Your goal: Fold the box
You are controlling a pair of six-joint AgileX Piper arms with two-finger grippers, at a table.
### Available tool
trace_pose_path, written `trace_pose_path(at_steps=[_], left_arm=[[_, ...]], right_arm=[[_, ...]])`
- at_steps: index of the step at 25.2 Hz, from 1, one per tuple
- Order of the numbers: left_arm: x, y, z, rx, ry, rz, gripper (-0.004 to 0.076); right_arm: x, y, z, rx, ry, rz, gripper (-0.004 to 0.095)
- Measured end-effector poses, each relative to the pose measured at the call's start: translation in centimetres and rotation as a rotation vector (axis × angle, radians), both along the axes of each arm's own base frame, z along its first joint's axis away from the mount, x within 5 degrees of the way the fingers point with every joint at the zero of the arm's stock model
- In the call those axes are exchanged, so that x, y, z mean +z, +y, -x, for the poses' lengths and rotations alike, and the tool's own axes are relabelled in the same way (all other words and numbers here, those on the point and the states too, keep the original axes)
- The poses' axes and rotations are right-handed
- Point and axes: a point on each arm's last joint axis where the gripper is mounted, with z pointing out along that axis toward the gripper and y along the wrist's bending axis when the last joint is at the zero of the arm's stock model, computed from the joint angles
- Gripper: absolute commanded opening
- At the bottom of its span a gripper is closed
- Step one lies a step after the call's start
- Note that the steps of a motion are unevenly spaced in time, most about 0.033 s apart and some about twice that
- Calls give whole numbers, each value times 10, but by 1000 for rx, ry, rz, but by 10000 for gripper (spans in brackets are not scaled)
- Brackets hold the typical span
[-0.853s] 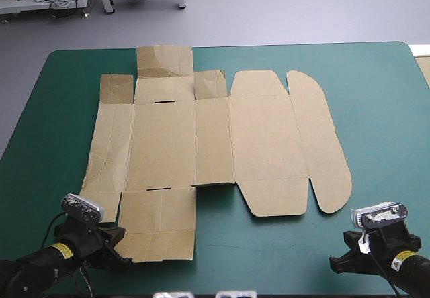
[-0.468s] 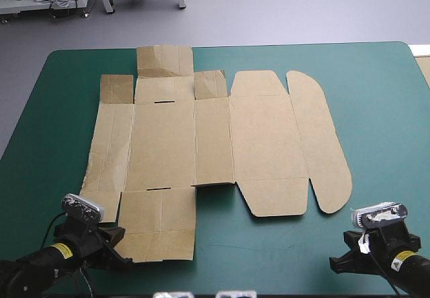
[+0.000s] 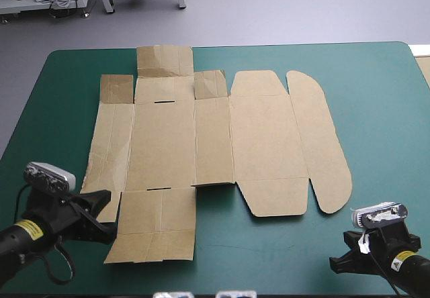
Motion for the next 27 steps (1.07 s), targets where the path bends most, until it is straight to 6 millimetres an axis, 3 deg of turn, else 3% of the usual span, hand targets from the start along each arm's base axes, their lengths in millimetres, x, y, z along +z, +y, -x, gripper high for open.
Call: trace_pose_path(at_steps=[5, 10, 15, 16, 19, 21, 22, 27], left_arm=[[50, 0, -16, 13, -66, -30, -9], [63, -4, -54, 38, -41, -96, -9], [45, -7, -107, 98, 18, -182, -9], [32, -6, -128, 143, 63, -233, -9], [11, 0, -155, 213, 154, -266, -9], [-6, 14, -175, 283, 239, -234, -9], [-17, 31, -186, 329, 299, -182, -9], [-43, 105, -200, 414, 432, 123, -9]], right_arm=[[0, 0, 0, 0, 0, 0, -13], [0, 0, 0, 0, 0, 0, -13], [0, 0, 0, 0, 0, 0, -13], [0, 0, 0, 0, 0, 0, -13], [0, 0, 0, 0, 0, 0, -13], [0, 0, 0, 0, 0, 0, -13], [0, 0, 0, 0, 0, 1, -13], [0, 0, 0, -1, 0, 3, -13]])
